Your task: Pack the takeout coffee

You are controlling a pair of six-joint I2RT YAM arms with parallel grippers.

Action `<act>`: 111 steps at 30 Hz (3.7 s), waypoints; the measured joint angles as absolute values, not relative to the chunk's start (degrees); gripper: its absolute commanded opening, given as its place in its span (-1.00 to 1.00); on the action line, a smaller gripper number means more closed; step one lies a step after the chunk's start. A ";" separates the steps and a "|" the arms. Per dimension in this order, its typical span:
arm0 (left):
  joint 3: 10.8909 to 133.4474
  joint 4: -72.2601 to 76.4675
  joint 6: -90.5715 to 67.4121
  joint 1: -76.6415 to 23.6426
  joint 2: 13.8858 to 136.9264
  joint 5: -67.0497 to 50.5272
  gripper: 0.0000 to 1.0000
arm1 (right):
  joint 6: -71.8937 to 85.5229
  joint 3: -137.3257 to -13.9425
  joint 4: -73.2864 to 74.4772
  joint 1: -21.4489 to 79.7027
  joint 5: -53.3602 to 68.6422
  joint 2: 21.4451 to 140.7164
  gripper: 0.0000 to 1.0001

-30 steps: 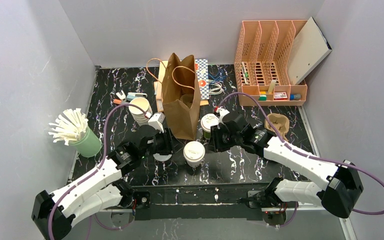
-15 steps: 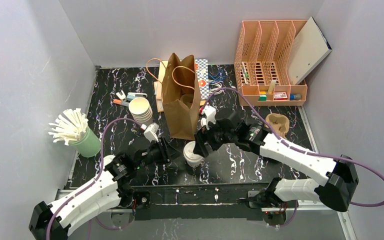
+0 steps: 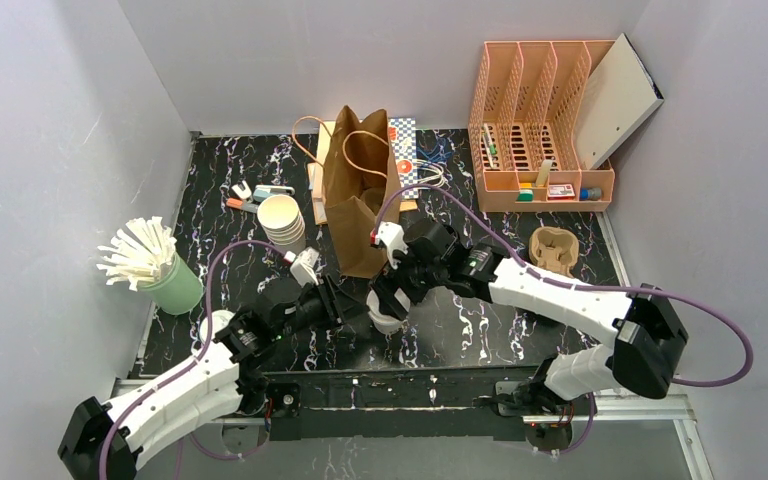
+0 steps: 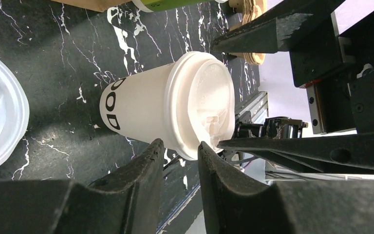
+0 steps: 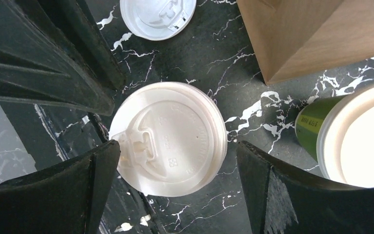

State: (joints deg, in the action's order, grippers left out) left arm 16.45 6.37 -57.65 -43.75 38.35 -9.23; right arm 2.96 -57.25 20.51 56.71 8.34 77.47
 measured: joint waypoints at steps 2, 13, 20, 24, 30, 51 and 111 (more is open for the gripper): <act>16.45 6.85 -57.63 -43.75 38.94 -9.52 -0.39 | 2.48 -58.39 20.88 56.71 8.80 78.65 0.97; 16.49 10.52 -56.62 -43.72 44.73 -10.28 -0.42 | 2.13 -59.48 20.99 56.75 10.24 79.22 0.96; 18.63 10.61 -54.15 -43.72 47.83 -10.26 -0.42 | 3.38 -59.46 23.31 56.77 8.95 77.95 0.97; 19.88 10.81 -52.95 -43.72 50.37 -10.24 -0.42 | 4.86 -59.46 24.77 56.93 7.46 76.03 0.97; 21.76 11.35 -51.51 -43.72 54.87 -10.28 -0.42 | 8.36 -58.72 27.33 57.47 5.06 71.88 0.96; 25.58 14.15 -51.18 -43.72 56.10 -12.01 -0.37 | 17.76 -59.51 38.17 57.56 -6.13 68.34 0.97; 24.69 11.79 -51.03 -43.72 53.36 -11.86 -0.34 | 33.50 -72.36 51.68 67.26 -24.34 84.82 0.97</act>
State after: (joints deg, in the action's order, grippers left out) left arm 24.69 11.79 -51.03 -43.72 53.36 -11.86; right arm 33.50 -72.36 51.68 67.26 -24.34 84.82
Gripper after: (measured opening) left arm 0.328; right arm 0.983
